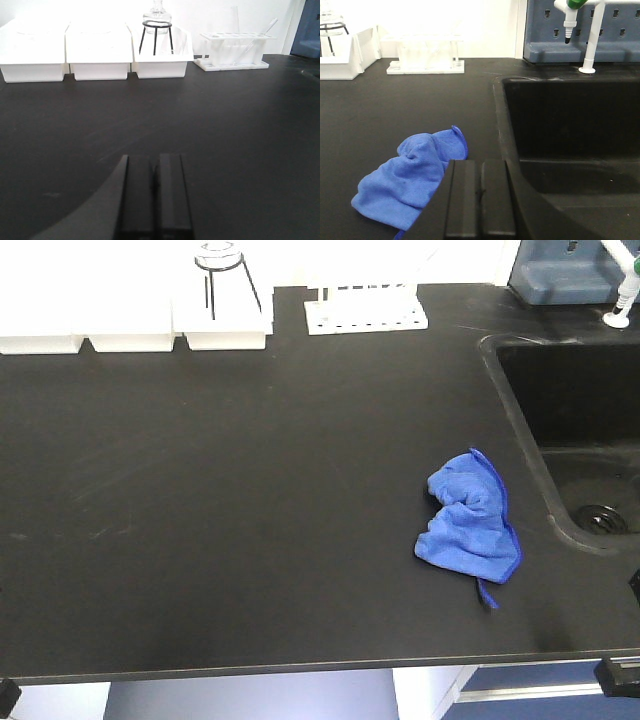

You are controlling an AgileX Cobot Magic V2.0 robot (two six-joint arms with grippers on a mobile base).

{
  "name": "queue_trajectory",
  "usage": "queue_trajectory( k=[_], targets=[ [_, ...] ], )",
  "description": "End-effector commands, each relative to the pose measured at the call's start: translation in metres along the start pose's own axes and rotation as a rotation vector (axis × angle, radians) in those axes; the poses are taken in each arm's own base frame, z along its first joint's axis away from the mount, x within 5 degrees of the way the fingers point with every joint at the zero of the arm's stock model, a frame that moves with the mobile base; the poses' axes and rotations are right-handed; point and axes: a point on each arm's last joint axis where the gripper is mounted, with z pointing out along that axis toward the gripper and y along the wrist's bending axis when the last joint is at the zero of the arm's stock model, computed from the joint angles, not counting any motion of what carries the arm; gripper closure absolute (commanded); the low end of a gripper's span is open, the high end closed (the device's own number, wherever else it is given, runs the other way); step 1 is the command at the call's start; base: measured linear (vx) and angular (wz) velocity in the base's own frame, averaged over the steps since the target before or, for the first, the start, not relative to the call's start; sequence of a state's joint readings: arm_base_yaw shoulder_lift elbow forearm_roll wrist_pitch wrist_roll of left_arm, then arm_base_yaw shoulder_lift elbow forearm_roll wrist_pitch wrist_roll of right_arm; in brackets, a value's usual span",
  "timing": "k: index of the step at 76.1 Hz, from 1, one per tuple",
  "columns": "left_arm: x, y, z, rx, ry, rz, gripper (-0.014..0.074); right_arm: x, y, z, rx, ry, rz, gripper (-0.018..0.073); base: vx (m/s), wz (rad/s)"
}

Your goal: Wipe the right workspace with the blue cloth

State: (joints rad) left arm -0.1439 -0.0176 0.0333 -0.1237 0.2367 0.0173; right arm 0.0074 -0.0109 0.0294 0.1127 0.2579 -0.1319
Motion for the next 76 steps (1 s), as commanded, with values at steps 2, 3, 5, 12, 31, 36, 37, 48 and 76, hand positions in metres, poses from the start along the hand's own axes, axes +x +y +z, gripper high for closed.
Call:
queue_trajectory(
  k=[2,3,5,12,31,36,37,48,76],
  targets=[
    [-0.015,-0.001,-0.003,0.009,-0.105,-0.007,0.0603,-0.004,-0.001,0.000,0.018,-0.088,-0.009,0.0567,0.00,0.00],
    [-0.015,-0.001,-0.003,0.009,-0.105,-0.007,0.0603,-0.004,-0.001,0.000,0.018,-0.088,-0.009,0.0567,0.00,0.00],
    [-0.015,-0.001,-0.003,0.009,-0.105,-0.007,0.0603,-0.004,-0.001,0.000,0.019,-0.093,-0.009,0.0567,0.00,0.00],
    [-0.015,-0.001,-0.003,0.009,-0.105,-0.007,0.0603,-0.009,-0.002,0.000,0.026,-0.145,-0.009,0.0567,0.00,0.00],
    [-0.015,-0.001,-0.003,0.009,-0.105,-0.007,0.0603,-0.049,-0.006,-0.014,0.060,-0.496,0.026,0.0567,0.00,0.00],
    [-0.015,-0.001,-0.003,0.009,-0.105,-0.007,0.0603,-0.067,-0.006,-0.022,0.053,-0.543,0.045,0.0567,0.00,0.00],
    [-0.015,-0.001,-0.003,0.009,-0.105,-0.007,0.0603,-0.072,-0.006,-0.025,0.052,-0.556,0.046,0.0567,0.00,0.00],
    [-0.015,-0.001,-0.003,0.009,-0.105,-0.007,0.0603,-0.119,-0.004,-0.046,0.033,-0.526,0.026,0.0567,0.00,0.00],
    [-0.015,-0.001,-0.003,0.009,-0.105,-0.007,0.0603,-0.235,-0.003,-0.021,-0.014,-0.066,-0.071,0.0567,0.00,0.00]
  ],
)
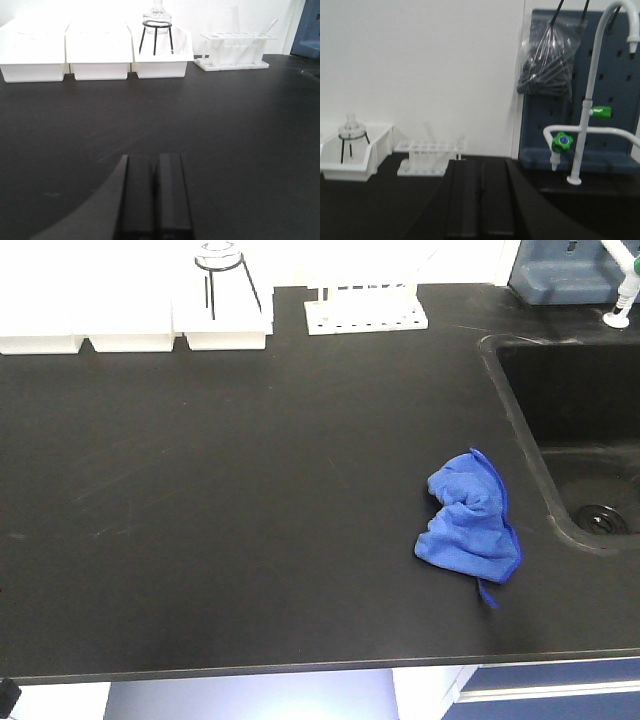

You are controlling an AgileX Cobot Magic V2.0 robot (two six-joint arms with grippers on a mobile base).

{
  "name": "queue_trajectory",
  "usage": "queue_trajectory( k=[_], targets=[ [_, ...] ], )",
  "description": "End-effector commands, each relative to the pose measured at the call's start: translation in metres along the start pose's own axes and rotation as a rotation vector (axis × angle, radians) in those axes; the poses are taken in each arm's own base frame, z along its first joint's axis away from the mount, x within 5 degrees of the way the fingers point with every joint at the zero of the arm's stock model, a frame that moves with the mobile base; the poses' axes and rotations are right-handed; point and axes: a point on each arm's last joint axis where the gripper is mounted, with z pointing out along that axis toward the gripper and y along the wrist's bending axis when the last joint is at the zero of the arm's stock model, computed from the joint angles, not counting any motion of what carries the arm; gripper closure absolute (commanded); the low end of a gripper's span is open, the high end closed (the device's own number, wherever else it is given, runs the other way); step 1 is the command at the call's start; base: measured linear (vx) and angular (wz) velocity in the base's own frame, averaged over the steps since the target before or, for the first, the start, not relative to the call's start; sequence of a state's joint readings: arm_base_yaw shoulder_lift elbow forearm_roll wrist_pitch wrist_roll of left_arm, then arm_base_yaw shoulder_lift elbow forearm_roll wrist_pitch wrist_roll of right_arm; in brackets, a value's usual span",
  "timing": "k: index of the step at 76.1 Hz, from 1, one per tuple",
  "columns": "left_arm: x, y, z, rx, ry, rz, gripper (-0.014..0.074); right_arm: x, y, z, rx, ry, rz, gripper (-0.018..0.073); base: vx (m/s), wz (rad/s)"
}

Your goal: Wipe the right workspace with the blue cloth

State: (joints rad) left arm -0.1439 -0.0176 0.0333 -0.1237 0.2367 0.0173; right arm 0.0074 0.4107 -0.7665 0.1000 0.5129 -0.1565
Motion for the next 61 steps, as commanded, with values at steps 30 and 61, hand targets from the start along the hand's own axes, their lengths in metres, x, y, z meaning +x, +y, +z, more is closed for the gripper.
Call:
queue_trajectory(
  k=[30,61],
  targets=[
    [-0.015,-0.001,-0.003,0.009,-0.105,-0.007,0.0603,-0.024,0.005,0.049,-0.119,0.343,0.050,0.0531,0.00,0.00],
    [-0.015,-0.001,-0.003,0.009,-0.105,-0.007,0.0603,-0.010,0.013,0.090,-0.242,0.461,0.034,0.0027,0.00,0.00]
  ],
)
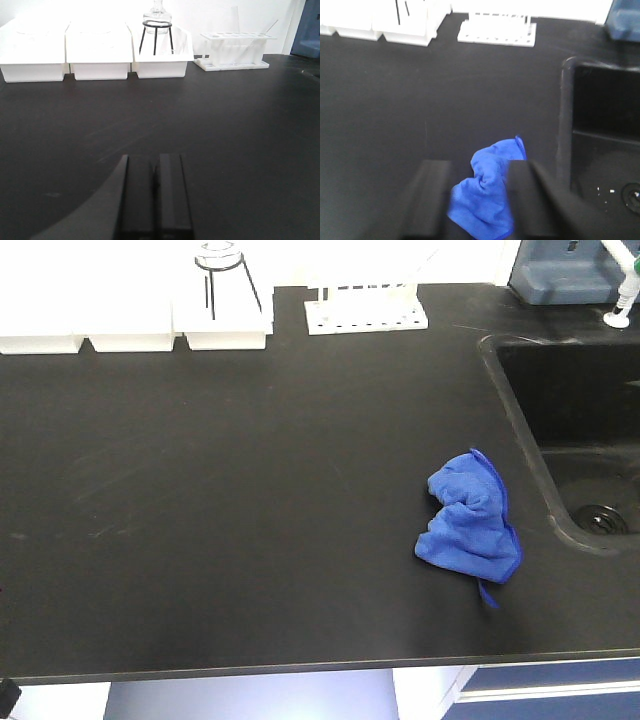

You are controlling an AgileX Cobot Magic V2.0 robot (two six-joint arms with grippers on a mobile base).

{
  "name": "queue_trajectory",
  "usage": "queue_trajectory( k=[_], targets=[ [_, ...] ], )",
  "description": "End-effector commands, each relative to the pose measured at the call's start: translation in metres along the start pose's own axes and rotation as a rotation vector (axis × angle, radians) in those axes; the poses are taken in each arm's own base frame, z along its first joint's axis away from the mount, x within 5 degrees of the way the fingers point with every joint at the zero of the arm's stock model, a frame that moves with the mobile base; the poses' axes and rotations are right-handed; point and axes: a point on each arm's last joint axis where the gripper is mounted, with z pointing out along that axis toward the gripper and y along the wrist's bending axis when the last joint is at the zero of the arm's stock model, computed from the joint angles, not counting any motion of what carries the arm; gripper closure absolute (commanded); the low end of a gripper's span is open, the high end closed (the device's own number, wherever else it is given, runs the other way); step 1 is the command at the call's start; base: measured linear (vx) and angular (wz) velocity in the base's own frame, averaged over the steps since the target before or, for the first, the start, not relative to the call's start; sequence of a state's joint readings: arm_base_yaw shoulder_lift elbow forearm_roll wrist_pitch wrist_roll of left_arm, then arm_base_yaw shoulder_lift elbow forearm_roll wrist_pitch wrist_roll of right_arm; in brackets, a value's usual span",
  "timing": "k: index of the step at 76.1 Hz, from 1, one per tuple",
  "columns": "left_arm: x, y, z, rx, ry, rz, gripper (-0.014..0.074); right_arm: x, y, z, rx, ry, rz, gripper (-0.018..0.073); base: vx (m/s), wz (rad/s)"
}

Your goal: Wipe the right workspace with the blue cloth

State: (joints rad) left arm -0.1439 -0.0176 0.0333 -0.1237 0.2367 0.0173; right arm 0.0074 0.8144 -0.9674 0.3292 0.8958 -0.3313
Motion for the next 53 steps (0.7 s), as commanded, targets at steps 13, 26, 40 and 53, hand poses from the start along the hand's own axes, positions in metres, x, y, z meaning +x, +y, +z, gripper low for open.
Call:
queue_trajectory(
  k=[13,26,40,53],
  targets=[
    [-0.015,-0.001,-0.003,0.009,-0.105,-0.007,0.0603,-0.015,-0.011,0.033,-0.004,0.036,0.019,-0.0072,0.00,0.00],
    [-0.015,-0.001,-0.003,0.009,-0.105,-0.007,0.0603,-0.009,-0.023,0.084,-0.032,0.202,0.067,-0.0020,0.00,0.00],
    [-0.015,-0.001,-0.003,0.009,-0.105,-0.007,0.0603,0.003,-0.032,0.134,-0.082,0.347,0.078,0.0020,0.00,0.00],
    [-0.015,-0.001,-0.003,0.009,-0.105,-0.007,0.0603,0.018,-0.039,0.176,-0.117,0.441,0.102,0.0022,0.00,0.00]
  ],
)
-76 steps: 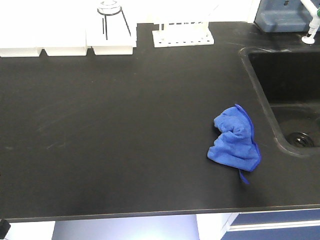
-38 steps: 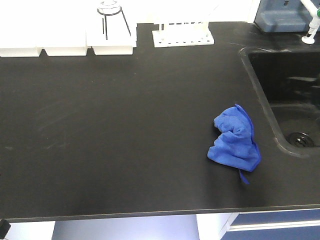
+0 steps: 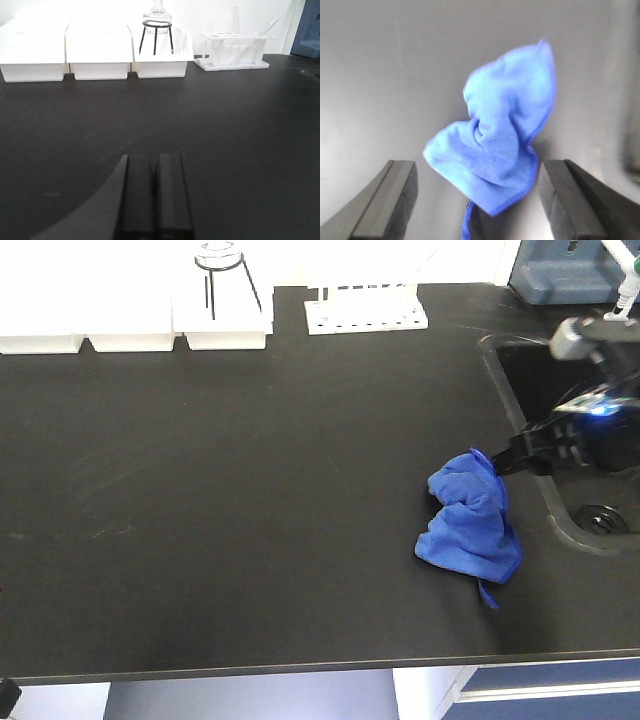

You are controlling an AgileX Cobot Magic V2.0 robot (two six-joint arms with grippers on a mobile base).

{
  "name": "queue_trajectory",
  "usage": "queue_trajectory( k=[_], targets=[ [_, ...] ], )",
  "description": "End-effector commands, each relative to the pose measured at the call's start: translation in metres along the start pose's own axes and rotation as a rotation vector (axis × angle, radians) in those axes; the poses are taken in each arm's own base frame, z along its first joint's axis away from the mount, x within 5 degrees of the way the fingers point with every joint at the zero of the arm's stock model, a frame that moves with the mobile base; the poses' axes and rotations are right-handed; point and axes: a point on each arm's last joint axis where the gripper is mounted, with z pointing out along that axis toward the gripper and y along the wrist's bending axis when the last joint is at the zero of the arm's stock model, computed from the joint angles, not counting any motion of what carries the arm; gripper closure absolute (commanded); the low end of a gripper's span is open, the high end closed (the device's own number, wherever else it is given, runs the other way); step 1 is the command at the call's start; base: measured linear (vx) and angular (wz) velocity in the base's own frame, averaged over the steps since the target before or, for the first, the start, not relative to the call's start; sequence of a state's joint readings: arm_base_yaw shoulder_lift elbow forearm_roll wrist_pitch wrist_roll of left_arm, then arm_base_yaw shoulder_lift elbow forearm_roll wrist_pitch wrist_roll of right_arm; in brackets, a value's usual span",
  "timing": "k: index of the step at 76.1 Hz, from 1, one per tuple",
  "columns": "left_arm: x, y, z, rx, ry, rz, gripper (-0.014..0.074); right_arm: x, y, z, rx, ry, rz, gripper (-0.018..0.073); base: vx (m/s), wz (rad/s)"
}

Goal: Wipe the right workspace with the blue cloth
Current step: 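Lower the right gripper onto the blue cloth and close on it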

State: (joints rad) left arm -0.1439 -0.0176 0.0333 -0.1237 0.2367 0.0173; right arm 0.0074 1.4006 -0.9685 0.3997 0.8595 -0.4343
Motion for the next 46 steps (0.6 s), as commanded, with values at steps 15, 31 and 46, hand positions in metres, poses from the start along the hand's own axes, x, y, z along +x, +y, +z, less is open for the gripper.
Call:
queue_trajectory(
  k=[15,31,46],
  targets=[
    [-0.015,-0.001,-0.003,0.009,-0.105,-0.007,0.0603,-0.016,-0.015,0.046,-0.029,0.022,0.015,0.0023,0.00,0.00],
    [-0.015,-0.001,-0.003,0.009,-0.105,-0.007,0.0603,-0.017,-0.023,0.082,-0.071,0.040,0.041,0.0023,0.00,0.00],
    [-0.015,-0.001,-0.003,0.009,-0.105,-0.007,0.0603,-0.017,-0.027,0.106,-0.109,0.046,0.049,0.0030,0.00,0.00]
  ],
)
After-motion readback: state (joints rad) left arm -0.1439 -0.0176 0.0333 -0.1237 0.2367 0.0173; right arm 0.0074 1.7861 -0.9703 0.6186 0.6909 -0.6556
